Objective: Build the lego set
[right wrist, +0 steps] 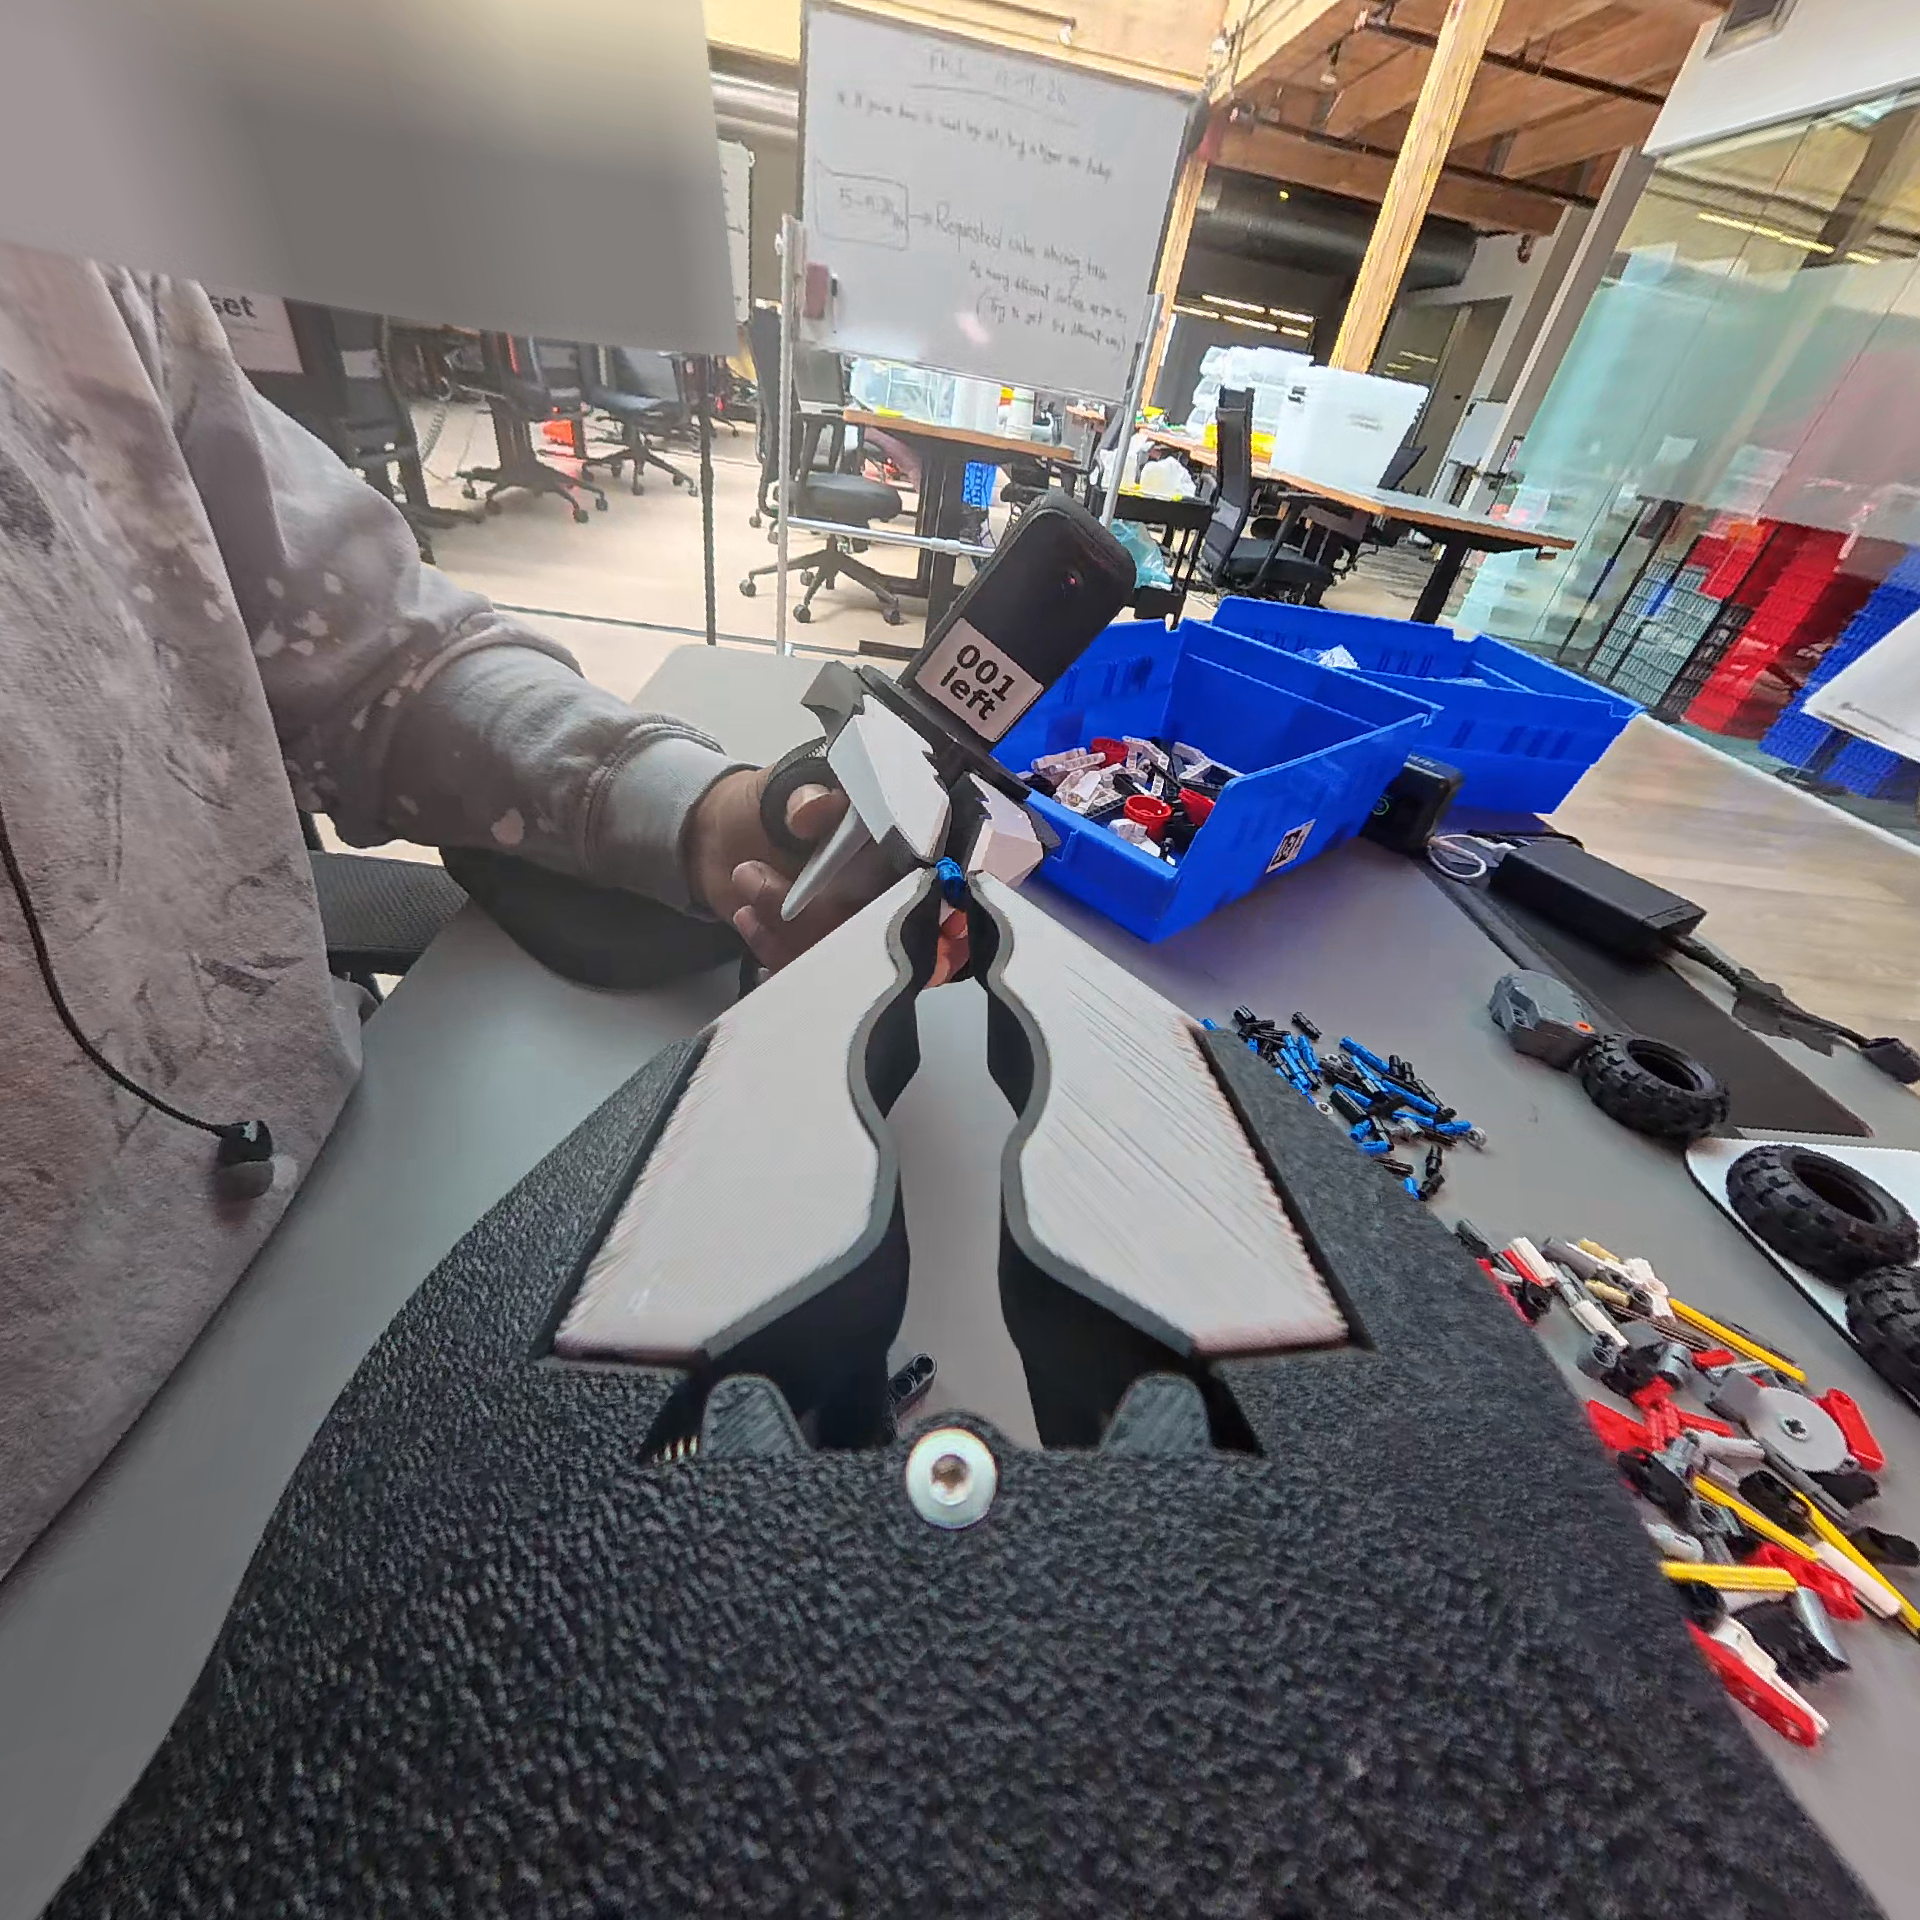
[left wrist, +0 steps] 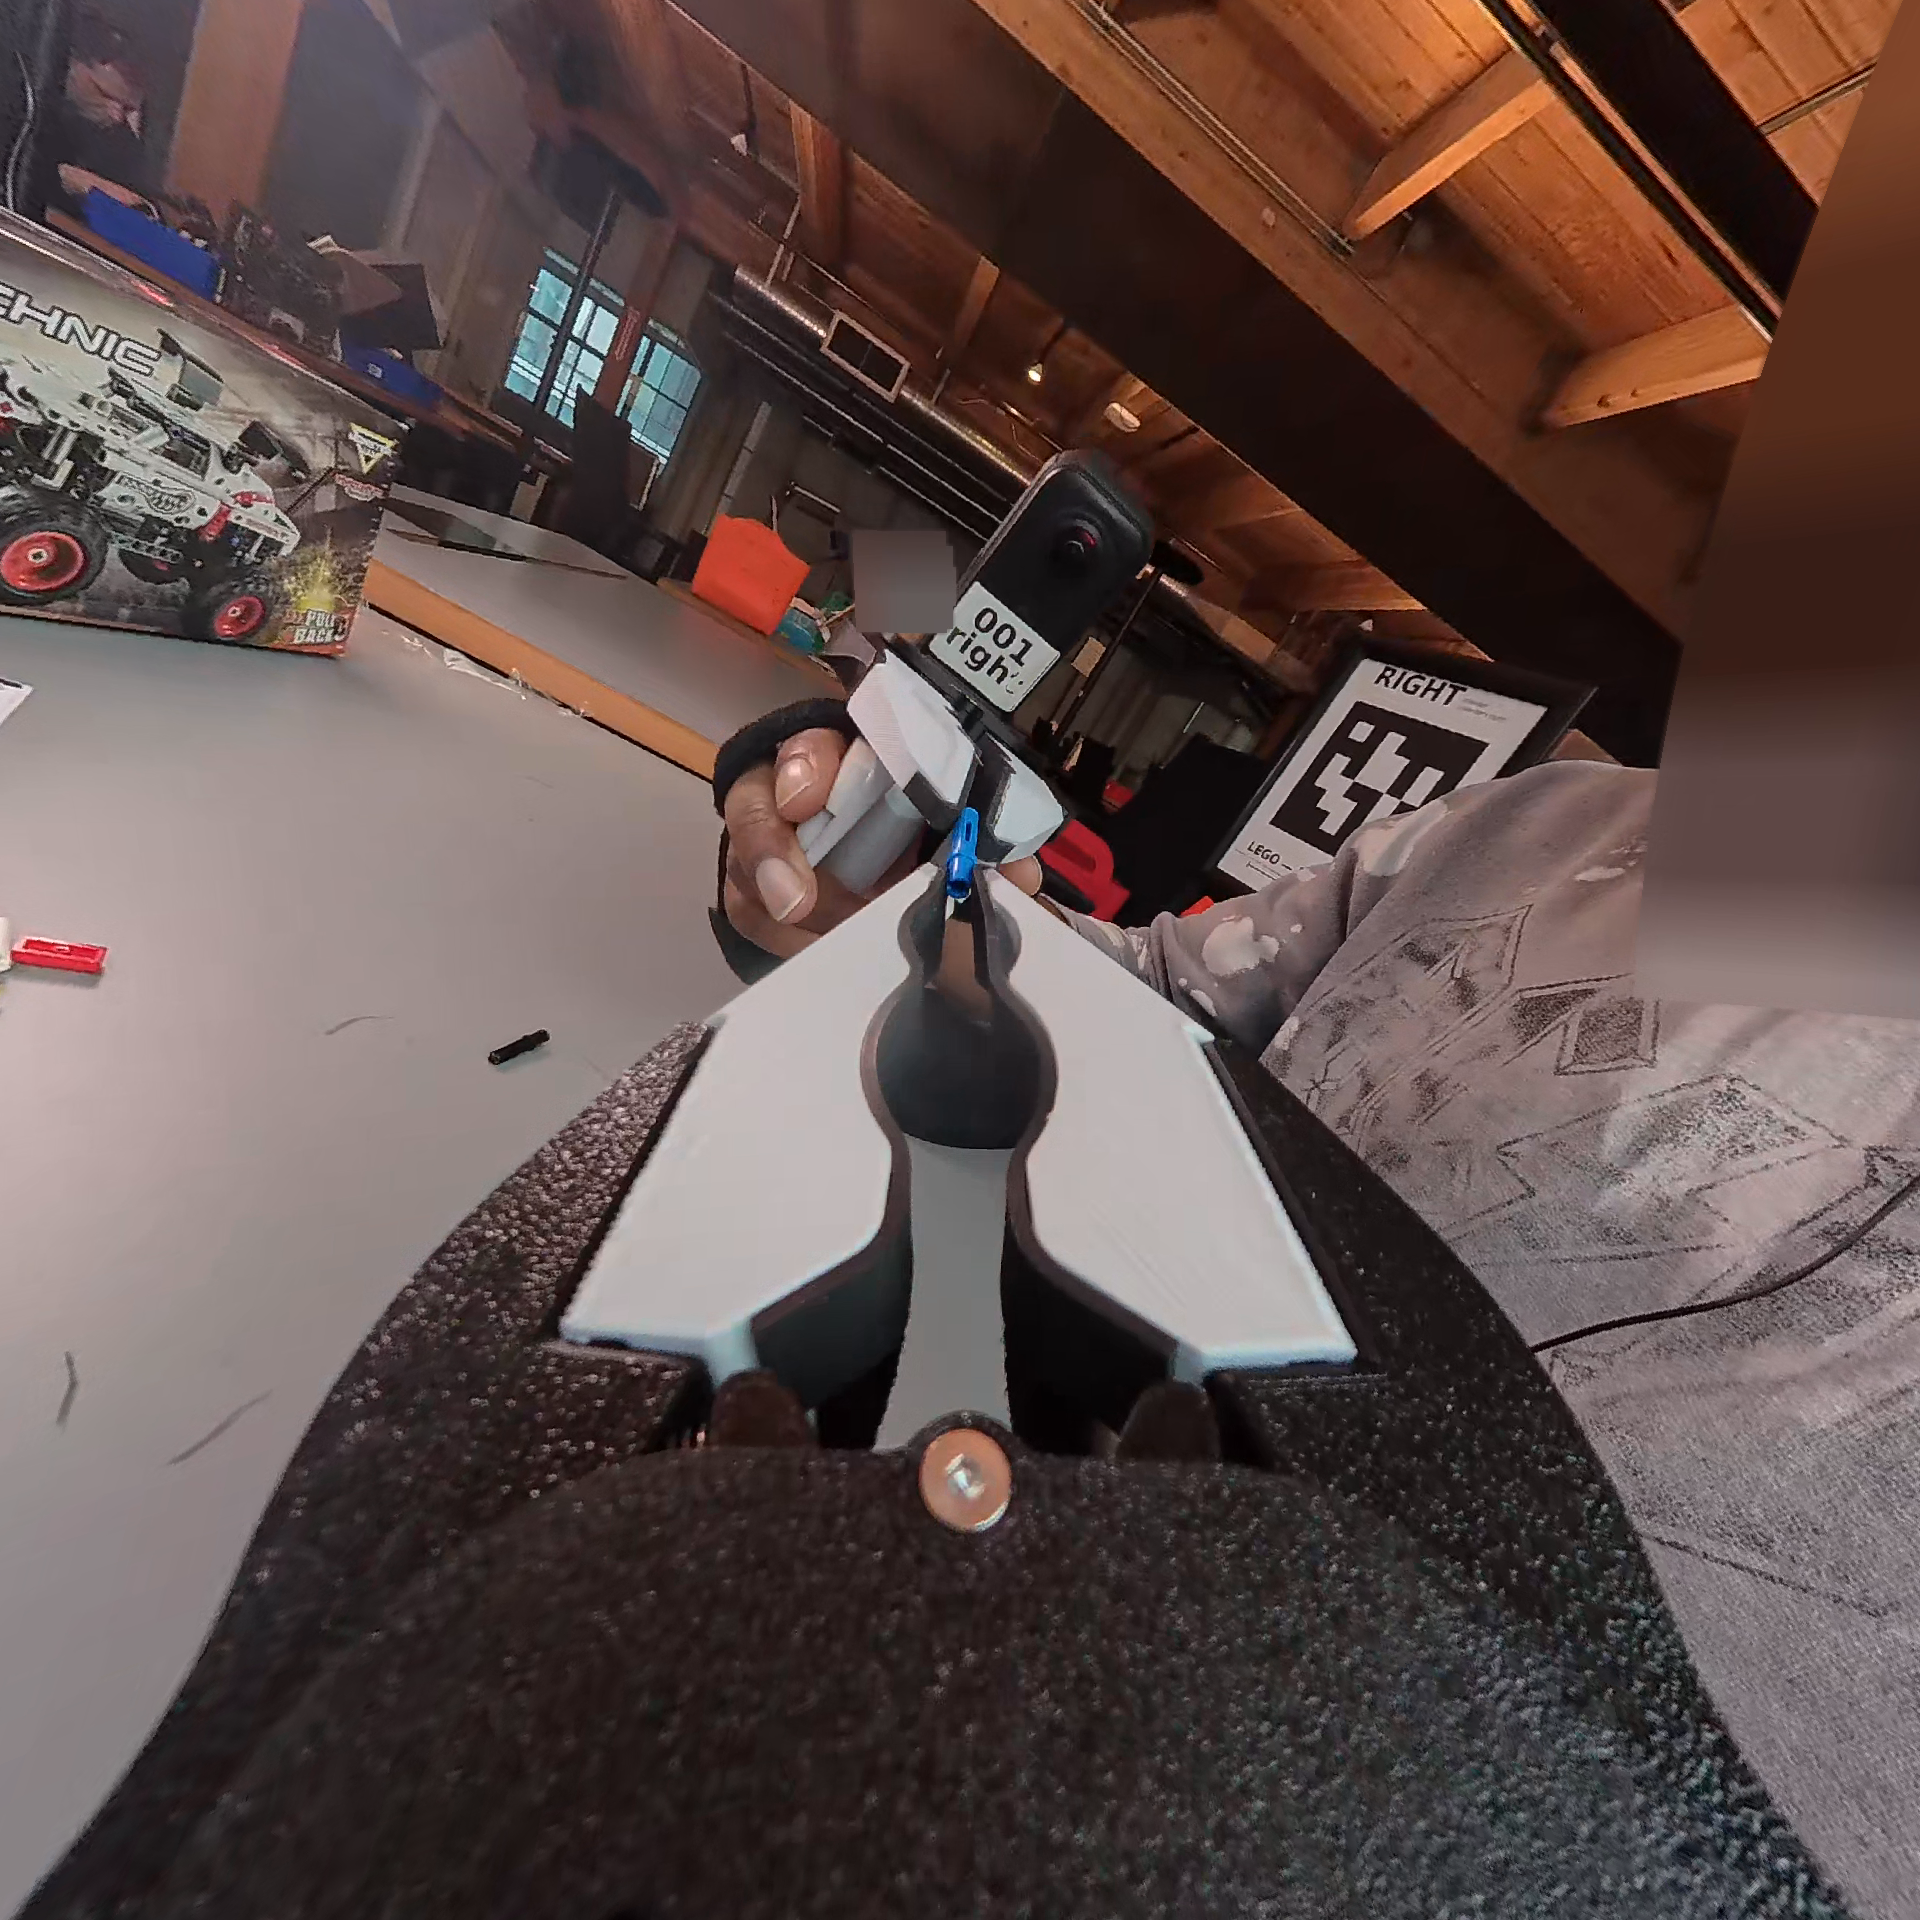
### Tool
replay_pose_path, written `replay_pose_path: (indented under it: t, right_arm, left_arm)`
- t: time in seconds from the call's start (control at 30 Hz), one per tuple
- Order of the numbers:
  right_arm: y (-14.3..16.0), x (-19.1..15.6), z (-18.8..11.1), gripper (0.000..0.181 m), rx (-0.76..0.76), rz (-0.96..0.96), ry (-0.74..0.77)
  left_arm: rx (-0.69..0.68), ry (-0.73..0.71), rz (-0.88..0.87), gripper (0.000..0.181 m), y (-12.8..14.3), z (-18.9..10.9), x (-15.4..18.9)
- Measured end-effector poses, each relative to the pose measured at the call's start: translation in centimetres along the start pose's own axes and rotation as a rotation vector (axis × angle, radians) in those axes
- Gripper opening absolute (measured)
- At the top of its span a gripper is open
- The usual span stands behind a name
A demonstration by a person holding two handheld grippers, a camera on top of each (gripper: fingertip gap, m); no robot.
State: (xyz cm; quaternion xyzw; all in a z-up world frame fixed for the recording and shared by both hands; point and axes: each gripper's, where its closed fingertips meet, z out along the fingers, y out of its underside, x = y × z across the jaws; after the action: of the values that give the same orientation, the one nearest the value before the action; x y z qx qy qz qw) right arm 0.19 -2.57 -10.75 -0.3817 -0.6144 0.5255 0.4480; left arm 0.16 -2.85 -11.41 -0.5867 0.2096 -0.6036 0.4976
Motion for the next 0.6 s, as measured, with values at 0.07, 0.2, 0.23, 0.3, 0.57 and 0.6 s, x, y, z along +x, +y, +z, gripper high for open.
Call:
replay_pose_path:
  t: [0.07, 0.2, 0.23, 0.3, 0.57, 0.6]
  right_arm:
    - [-0.1, -0.1, 0.0, 0.005, 0.01, 0.017, -0.003]
    - [-0.3, -0.2, 0.0, 0.004, 0.04, 0.049, -0.01]
    - [-0.4, -0.2, 0.0, 0.004, 0.05, 0.062, -0.013]
    - [-0.4, -0.2, 0.1, 0.005, 0.071, 0.095, -0.024]
    - [-0.1, -0.7, 0.1, 0.005, 0.077, 0.189, -0.088]
    - [0.1, -0.7, 0.1, 0.004, 0.063, 0.187, -0.089]
  left_arm:
    - [0.001, 0.004, -0.001, 0.003, 0.0, 0.0, 0.0]
    - [0.001, 0.02, -0.008, 0.003, 0.1, 0.0, 0.2]
    - [0.003, 0.023, -0.008, 0.003, 0.1, 0.1, 0.2]
    - [-0.006, 0.021, 0.003, 0.003, 0.2, 0.1, 0.3]
    - [-0.111, -0.051, 0.156, 0.004, 1.3, 0.2, 0.0]
    - [-0.135, -0.077, 0.202, 0.004, 1.5, 0.2, -0.2]
